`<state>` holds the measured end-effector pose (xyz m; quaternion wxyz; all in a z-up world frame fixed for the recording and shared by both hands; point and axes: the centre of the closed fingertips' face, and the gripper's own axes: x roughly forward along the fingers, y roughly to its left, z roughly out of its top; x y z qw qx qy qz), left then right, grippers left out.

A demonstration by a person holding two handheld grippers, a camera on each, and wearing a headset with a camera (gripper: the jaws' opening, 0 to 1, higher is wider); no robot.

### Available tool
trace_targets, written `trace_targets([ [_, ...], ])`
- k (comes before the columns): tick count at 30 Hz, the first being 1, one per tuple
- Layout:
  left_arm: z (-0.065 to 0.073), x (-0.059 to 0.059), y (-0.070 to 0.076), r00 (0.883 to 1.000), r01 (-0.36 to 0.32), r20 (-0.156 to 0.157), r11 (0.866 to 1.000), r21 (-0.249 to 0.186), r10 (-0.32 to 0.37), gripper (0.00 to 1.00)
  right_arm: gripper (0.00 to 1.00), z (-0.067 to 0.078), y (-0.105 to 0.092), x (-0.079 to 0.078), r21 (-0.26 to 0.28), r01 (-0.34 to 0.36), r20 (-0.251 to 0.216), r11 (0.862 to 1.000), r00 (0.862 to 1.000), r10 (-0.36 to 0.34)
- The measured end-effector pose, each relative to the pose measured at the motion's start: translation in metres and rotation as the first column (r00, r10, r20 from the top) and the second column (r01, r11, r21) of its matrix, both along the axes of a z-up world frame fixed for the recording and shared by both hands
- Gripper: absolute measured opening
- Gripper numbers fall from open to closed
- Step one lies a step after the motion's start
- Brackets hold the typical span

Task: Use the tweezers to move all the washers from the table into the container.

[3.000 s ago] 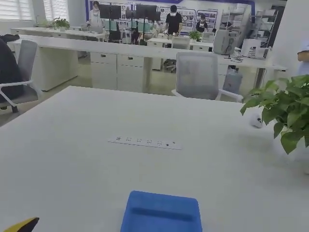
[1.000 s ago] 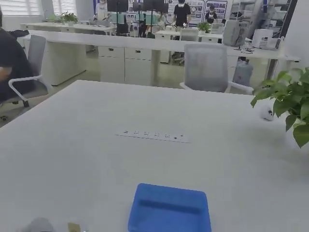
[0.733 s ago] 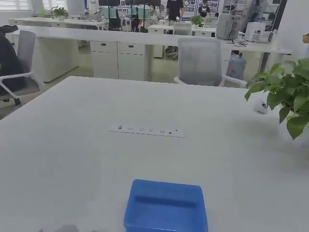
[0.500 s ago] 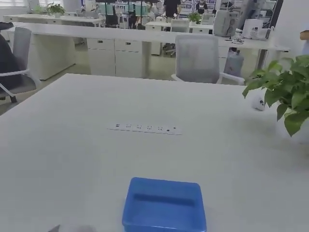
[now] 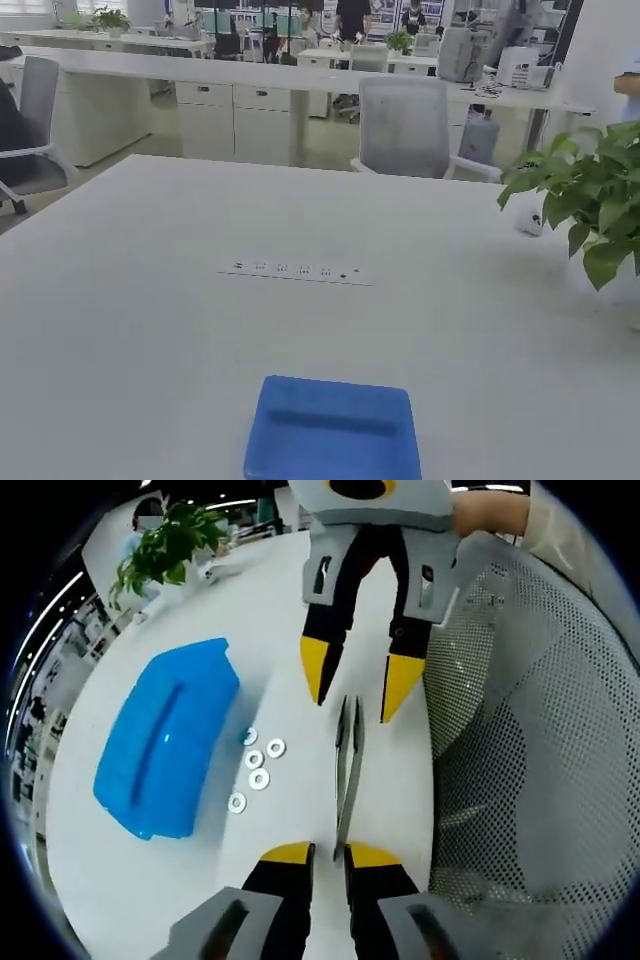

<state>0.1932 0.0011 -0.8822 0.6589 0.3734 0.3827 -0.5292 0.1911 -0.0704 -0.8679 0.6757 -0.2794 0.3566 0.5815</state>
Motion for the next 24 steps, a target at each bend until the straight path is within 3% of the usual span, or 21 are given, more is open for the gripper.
trace_targets([
  [5,0.000,-0.001,-0.002,0.998,0.059,0.027,0.998,0.026,-0.060,0.00,0.25,0.000,0.000,0.000,-0.006,-0.004,0.007,1.000,1.000,0.004],
  [10,0.003,0.001,-0.003,0.998,0.057,0.024,0.998,0.011,-0.057,0.00,0.25,0.000,0.000,0.000,-0.001,0.008,0.010,1.000,1.000,-0.008],
  [14,0.015,0.003,-0.006,0.997,0.061,0.039,0.998,-0.020,-0.060,0.00,0.29,0.000,-0.001,0.002,-0.001,0.011,0.029,1.000,1.000,-0.011],
  [17,0.029,0.003,-0.015,0.997,0.076,0.040,0.993,-0.086,-0.073,0.00,0.30,0.002,-0.001,0.004,0.015,0.022,0.040,1.000,0.999,-0.022],
  [20,0.037,0.004,-0.017,0.997,0.068,0.038,0.992,-0.104,-0.064,0.00,0.32,0.005,-0.002,0.006,0.026,0.031,0.053,0.999,0.998,-0.032],
  [24,0.050,0.003,-0.023,0.993,0.103,0.062,0.988,-0.118,-0.097,0.00,0.33,0.013,-0.003,0.009,0.057,0.019,0.079,0.998,0.997,-0.023],
])
